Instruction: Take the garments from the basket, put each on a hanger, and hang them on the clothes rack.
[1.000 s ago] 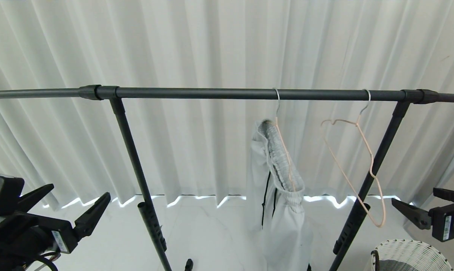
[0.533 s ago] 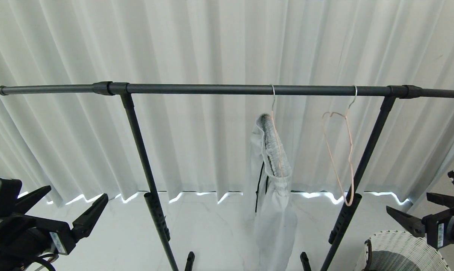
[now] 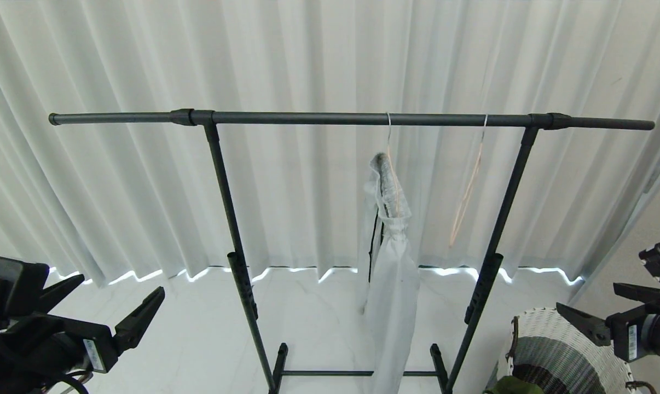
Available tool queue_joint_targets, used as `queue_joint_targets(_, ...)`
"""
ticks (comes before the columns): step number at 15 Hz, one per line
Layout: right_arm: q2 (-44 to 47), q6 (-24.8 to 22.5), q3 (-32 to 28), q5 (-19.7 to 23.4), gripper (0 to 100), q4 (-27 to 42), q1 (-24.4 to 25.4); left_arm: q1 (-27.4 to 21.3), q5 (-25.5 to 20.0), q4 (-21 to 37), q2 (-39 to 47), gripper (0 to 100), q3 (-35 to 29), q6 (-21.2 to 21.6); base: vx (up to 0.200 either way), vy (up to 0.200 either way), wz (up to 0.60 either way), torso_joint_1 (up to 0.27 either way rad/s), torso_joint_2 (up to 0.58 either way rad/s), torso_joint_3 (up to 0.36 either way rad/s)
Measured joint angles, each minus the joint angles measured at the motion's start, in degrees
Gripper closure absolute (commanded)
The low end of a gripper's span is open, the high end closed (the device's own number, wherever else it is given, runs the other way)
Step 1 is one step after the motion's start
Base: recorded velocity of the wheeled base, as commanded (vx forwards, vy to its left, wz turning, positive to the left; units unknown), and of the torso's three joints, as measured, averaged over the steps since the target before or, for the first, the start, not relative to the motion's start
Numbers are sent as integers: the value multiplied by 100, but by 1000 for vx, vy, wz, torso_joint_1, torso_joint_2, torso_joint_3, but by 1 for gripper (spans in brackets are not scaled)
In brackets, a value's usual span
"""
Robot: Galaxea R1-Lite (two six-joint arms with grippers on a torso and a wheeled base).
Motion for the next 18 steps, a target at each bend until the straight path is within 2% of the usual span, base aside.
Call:
queue_joint_targets(4, 356, 0, 35, -4, 0, -449, 2, 13, 7, -2, 135, 0, -2, 0, 0, 0, 0, 0, 0, 0)
queue_joint_targets(12, 461, -57, 113, -6, 0, -473, 6, 17, 7, -9, 256, 0, 9, -2, 0, 0, 0, -5, 12, 8)
queue_joint_targets(18, 474, -158, 199, -6, 0, -463, -5, 194, 7, -11, 299, 0, 13, -51, 0, 0, 0, -184, 444, 249)
